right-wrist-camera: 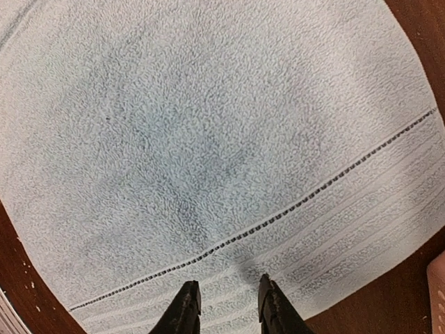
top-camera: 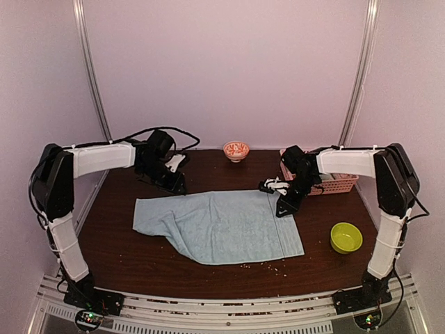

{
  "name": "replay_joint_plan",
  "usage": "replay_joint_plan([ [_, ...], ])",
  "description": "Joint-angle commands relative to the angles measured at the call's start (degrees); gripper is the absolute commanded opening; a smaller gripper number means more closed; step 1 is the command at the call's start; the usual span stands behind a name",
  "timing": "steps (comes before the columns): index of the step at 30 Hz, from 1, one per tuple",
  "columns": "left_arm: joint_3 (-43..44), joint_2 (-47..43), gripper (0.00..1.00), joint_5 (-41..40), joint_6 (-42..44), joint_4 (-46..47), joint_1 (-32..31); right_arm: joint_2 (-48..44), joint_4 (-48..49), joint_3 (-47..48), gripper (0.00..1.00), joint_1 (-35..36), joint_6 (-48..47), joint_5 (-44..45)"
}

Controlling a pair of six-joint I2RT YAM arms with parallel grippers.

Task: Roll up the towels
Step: Flatten out the towel at the center of the board, then smooth out the towel at the center of the board.

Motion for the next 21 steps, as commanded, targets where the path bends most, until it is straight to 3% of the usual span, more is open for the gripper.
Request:
replay_joint_plan([
  [1,3.81,4.68,0.32,3.31,0.24,-0.99,-4.38,0.22,2.10,-2.26,0.29,0.54,2.36,4.40],
  [7,-3.00,4.63,0.31,0.72,-1.47,-7.03,-11.64,-0.10,3.73,-7.06,0.29,0.64,1.95,5.73],
  [13,-14.28,-5.64,0.31,-11.33,-13.46,-14.67,-11.60,3.10,4.47,-8.31,0.27,0.72,2.60,8.41],
  [21,-32.69,-29.94,0.30,-2.48,-31.50,-27.13,-12.41,2.72,2.81,-12.50,0.25,0.77,2.57,12.30],
])
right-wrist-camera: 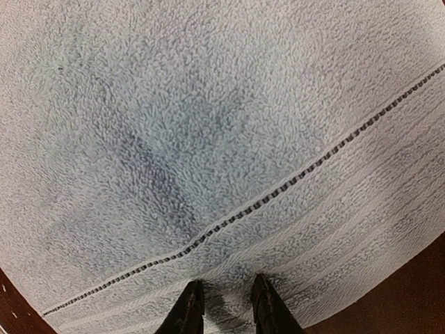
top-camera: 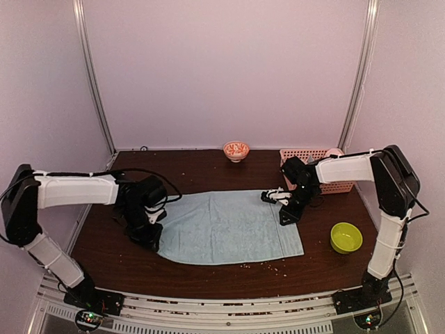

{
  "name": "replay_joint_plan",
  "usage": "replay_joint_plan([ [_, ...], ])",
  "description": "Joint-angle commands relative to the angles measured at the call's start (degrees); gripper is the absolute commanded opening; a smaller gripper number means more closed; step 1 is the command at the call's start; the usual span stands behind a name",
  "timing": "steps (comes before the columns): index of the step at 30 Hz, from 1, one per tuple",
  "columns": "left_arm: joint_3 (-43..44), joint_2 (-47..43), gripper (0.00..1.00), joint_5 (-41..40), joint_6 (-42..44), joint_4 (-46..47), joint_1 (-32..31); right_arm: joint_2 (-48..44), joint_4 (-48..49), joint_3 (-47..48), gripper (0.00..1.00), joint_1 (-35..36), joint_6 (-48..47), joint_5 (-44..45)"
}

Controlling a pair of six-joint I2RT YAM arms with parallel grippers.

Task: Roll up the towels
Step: Smooth out the towel at the center of the board, then move the towel to the center of the board.

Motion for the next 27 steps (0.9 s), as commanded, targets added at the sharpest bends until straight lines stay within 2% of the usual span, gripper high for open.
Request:
replay_joint_plan([
  [1,-5.78,-14.29,0.30,5.99,-12.08,-10.22,-0.88,1.40,-2.30,-5.70,0.25,-0.17,0.16,6.56],
  [3,-0.87,-18.02,0.30,5.49,-12.49,-12.04,-0.69,-0.70,-3.49,-5.89,0.25,-0.16,-0.08,5.85],
  [5,7.19,-16.98,0.31,0.85,-11.16,-13.21,-0.22,-2.92,-4.39,-5.40,0.26,-0.15,-0.11,5.04],
  [7,12.47,-13.25,0.30,-3.03,-9.59,-11.38,0.57,-4.83,-4.51,-4.03,0.28,-0.15,0.22,4.47],
  [11,14.10,-0.83,0.27,-4.77,-5.68,-5.49,1.22,-5.72,-5.03,-0.76,0.31,-0.18,1.10,3.72],
  [14,15.55,5.40,0.26,-9.07,-3.77,-2.67,1.93,-4.42,-4.92,0.20,0.32,-0.15,1.06,4.43],
  [19,12.79,9.35,0.26,-11.04,-2.11,2.70,4.60,-5.02,-6.85,-1.27,0.32,0.06,0.28,2.21],
  [23,4.29,8.09,0.26,-9.58,-2.48,7.29,6.32,-8.98,-5.31,-6.10,0.36,0.53,-0.02,3.23],
  [27,-2.46,6.80,0.26,-8.34,-3.06,11.51,8.31,-7.90,-5.75,-9.47,0.35,0.99,-0.85,5.47],
])
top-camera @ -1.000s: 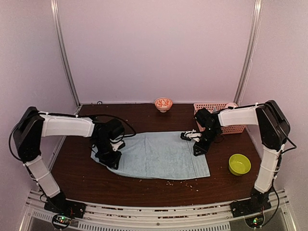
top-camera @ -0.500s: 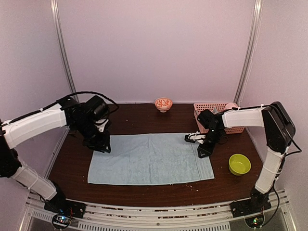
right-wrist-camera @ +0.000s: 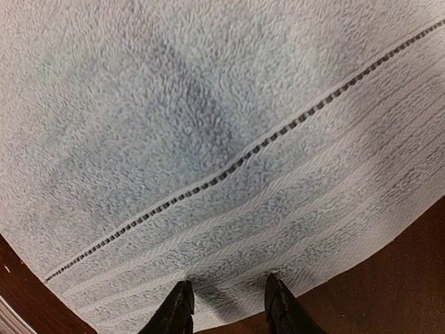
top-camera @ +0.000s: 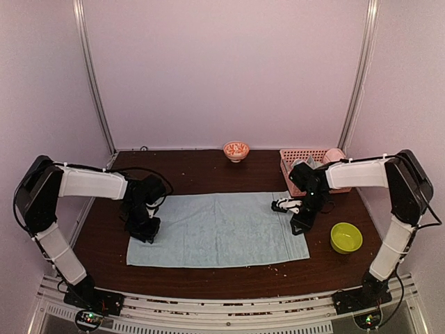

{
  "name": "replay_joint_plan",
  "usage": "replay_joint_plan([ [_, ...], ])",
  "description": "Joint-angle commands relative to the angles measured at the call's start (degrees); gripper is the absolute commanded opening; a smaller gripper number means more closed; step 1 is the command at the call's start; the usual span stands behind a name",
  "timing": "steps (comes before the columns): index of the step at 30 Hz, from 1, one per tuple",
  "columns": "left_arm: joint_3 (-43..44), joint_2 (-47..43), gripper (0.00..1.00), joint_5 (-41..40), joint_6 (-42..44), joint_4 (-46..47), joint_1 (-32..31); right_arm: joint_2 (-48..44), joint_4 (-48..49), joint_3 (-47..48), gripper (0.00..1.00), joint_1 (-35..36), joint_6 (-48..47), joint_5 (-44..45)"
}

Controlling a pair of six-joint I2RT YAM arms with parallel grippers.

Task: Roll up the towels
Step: Move the towel to the center of the board.

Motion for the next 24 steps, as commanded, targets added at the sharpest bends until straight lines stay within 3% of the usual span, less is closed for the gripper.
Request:
replay_joint_plan([
  [1,-5.89,-2.17,0.26,0.84,0.17,5.77,1.50,-0.33,-1.17,-4.00,0.35,0.98,-0.93,3.19],
  [6,-13.22,-5.01,0.27,1.94,-1.39,7.08,1.51,-3.08,-2.29,-8.24,0.35,2.54,-0.77,7.60],
  [13,-18.29,-17.60,0.27,7.35,-5.69,1.93,0.06,-10.05,-7.49,-12.74,0.35,6.34,-0.36,6.03],
  [16,-14.51,-21.89,0.28,6.57,-6.05,-3.91,-0.07,-13.78,-8.65,-12.02,0.37,8.31,1.37,6.80],
  [20,-1.13,-21.58,0.36,1.72,-2.21,-10.71,0.79,-14.72,-11.94,-5.74,0.42,7.12,1.57,7.43],
  [24,8.07,-16.91,0.46,-0.48,4.37,-8.09,5.36,-13.41,-13.53,3.95,0.45,3.87,1.52,4.41],
])
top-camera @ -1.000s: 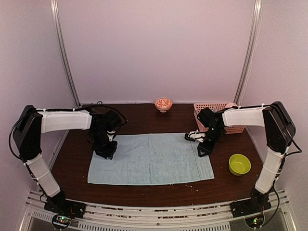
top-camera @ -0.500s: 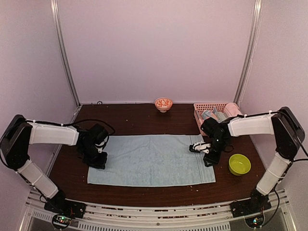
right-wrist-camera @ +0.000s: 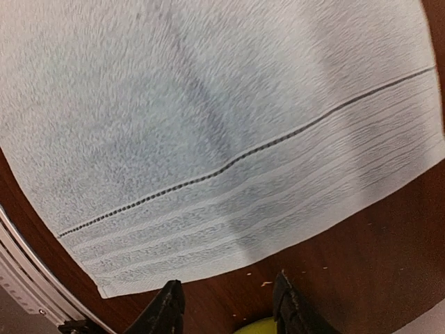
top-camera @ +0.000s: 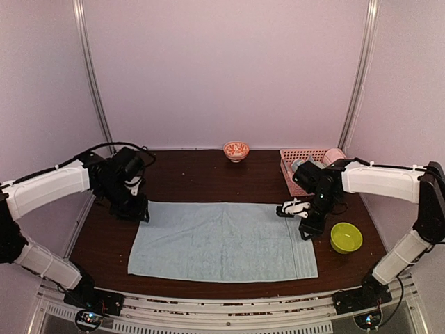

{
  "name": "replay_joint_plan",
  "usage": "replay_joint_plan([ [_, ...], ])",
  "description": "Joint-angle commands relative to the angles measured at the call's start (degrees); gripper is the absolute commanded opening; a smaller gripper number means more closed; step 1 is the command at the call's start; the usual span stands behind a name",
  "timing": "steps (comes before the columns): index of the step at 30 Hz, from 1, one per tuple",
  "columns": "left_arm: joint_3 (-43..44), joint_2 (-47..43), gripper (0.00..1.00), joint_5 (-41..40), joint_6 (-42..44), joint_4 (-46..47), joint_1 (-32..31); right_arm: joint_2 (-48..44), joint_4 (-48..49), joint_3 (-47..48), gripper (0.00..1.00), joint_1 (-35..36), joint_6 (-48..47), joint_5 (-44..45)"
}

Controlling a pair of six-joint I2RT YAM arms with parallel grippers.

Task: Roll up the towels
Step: Move the towel to the center of the board.

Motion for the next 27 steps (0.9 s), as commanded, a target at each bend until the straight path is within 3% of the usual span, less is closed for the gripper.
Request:
replay_joint_plan([
  [1,8.36,4.23,0.46,-3.14,7.59,2.55,4.97,0.88,-1.49,10.18,0.45,-3.28,1.41,-1.31],
  [8,10.99,13.70,0.46,-3.43,16.30,17.30,8.88,7.20,8.95,14.10,0.46,-9.11,8.22,0.62],
  [11,5.07,11.06,0.59,-1.62,17.27,29.22,9.63,8.47,11.19,15.26,0.47,-12.18,10.41,1.17],
  [13,1.54,9.69,0.68,-1.83,16.79,34.82,10.74,7.41,13.55,15.04,0.61,-14.42,12.07,2.00],
  [14,0.73,9.68,0.69,-1.28,16.76,35.89,11.35,6.39,14.79,14.57,0.92,-15.73,12.92,1.82],
  [15,0.27,9.94,0.69,-0.85,17.05,36.29,11.77,5.31,16.15,13.82,0.99,-17.25,13.89,0.86],
  [16,-0.13,10.30,0.69,-1.22,17.70,36.35,12.05,4.27,17.71,12.70,1.00,-18.89,14.46,-1.39],
  [19,-1.43,12.31,0.66,-4.12,18.38,35.91,13.53,4.78,16.15,10.96,1.00,-21.10,10.33,-8.23],
  [23,-2.53,14.83,0.60,0.67,16.31,38.39,17.78,7.58,15.15,9.82,0.67,-21.08,7.32,-11.72],
  [27,-2.96,16.61,0.57,4.10,16.02,41.01,19.33,8.20,17.40,7.49,0.50,-21.13,7.15,-14.17],
])
